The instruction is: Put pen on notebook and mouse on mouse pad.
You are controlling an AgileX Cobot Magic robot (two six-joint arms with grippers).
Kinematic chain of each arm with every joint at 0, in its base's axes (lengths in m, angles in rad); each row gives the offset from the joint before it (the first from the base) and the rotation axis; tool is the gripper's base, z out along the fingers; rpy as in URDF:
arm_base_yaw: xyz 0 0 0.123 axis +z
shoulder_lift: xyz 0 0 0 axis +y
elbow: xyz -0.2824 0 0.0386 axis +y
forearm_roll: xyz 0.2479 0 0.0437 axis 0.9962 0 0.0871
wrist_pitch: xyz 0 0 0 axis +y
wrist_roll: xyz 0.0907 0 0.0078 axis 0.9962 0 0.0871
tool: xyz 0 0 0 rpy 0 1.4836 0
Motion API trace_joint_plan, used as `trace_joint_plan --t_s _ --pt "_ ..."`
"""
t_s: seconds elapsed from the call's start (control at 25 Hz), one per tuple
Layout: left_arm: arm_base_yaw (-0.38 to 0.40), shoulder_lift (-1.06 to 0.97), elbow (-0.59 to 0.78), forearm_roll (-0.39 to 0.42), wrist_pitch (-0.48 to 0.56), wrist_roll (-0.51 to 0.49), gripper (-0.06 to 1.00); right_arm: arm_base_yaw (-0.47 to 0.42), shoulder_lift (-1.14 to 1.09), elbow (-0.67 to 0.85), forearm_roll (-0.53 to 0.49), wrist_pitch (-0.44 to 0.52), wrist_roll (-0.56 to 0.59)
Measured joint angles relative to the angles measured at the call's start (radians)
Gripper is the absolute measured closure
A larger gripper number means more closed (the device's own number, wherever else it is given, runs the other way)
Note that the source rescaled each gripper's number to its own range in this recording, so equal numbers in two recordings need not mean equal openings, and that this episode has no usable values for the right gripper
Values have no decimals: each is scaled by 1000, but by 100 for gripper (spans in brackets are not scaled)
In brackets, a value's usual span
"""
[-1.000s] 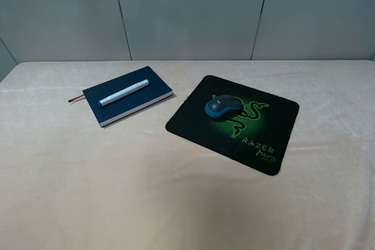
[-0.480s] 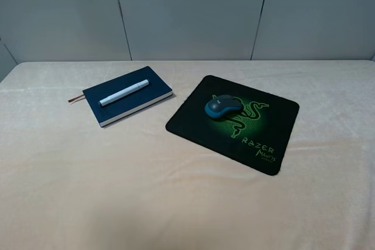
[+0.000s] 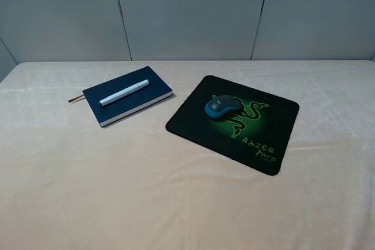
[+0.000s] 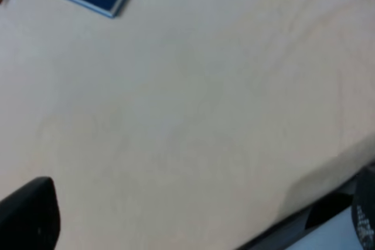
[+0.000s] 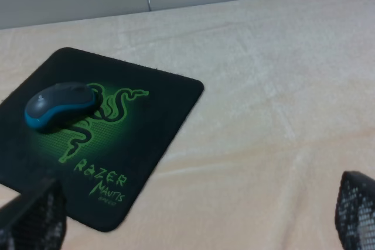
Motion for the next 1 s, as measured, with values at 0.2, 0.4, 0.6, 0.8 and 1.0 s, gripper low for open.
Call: trace_joint_plan --t_s 0.2,0.4,0.6,0.8,1.0 --pt "49 -152 112 -3 -2 -84 -5 0 0 0 0 0 0" --pt "160 -254 160 1 -38 -128 -5 0 0 0 0 0 0" --pt "265 -315 209 15 -72 -128 -5 0 0 0 0 0 0" --pt "339 -368 263 15 -95 -128 -5 0 0 0 0 0 0" --pt "361 -433 265 16 -105 -115 -5 0 0 0 0 0 0"
